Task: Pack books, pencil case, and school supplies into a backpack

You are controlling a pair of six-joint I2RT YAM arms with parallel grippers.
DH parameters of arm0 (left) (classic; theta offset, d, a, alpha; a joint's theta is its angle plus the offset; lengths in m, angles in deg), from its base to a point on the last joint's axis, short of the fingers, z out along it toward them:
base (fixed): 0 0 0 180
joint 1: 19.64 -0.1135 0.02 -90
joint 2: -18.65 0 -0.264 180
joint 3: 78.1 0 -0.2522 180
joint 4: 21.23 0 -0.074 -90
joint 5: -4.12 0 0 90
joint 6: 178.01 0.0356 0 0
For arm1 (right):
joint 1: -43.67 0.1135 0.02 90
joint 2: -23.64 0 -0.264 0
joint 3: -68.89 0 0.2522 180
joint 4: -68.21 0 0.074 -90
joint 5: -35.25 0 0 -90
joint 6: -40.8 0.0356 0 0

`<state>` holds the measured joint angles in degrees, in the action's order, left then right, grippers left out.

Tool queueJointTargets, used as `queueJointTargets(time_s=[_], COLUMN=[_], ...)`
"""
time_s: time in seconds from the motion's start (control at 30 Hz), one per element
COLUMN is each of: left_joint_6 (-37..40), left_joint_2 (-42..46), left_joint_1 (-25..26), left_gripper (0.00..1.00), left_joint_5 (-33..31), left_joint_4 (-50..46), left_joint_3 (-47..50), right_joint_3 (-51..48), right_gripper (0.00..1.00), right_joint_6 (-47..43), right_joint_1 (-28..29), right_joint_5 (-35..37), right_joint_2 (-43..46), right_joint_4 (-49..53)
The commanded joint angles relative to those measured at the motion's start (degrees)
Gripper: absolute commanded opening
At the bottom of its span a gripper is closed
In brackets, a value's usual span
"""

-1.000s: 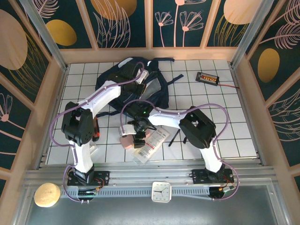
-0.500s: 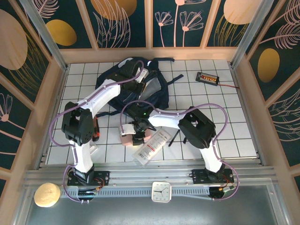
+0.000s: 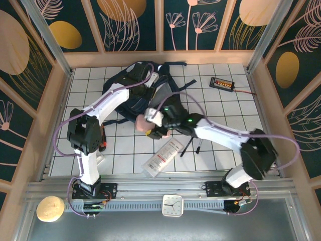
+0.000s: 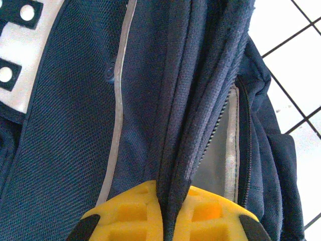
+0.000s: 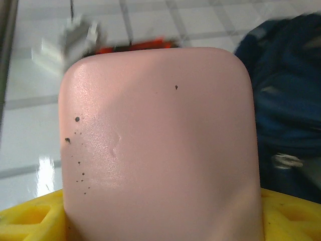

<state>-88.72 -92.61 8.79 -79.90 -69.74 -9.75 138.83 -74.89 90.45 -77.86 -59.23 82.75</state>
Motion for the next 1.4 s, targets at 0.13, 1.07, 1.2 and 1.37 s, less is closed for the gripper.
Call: queueJointTargets(time_s=[0.13,1.07,1.2,1.37], left_joint_6=[-3.48,-7.29,-10.39,-10.62], left_joint_2=[2.72,17.86,20.93,20.69], left_joint_1=[-0.74,4.62,4.62,4.59], left_gripper=[0.0,0.0,0.0,0.0], left_joint_5=[0.16,3.98,3.71,2.87], left_joint_4=[1.16,14.44,21.71,21.68], left_joint_3=[-3.19,11.63,16.9,18.49], right_joint_3=[-9.24,16.78,21.18,25.41], right_gripper=[0.65,0.6,0.79,0.99], right_joint_6=[40.71,93.09,95.31,94.19], right_joint_1=[-8.96,-22.09,-20.26,-18.84], right_joint_5=[-2.36,-5.53,-4.12,-5.27], right_joint_2=[8.34,-28.02,-32.86,-34.92], right_joint_4=[-23.35,-16.95,-17.3,-21.88])
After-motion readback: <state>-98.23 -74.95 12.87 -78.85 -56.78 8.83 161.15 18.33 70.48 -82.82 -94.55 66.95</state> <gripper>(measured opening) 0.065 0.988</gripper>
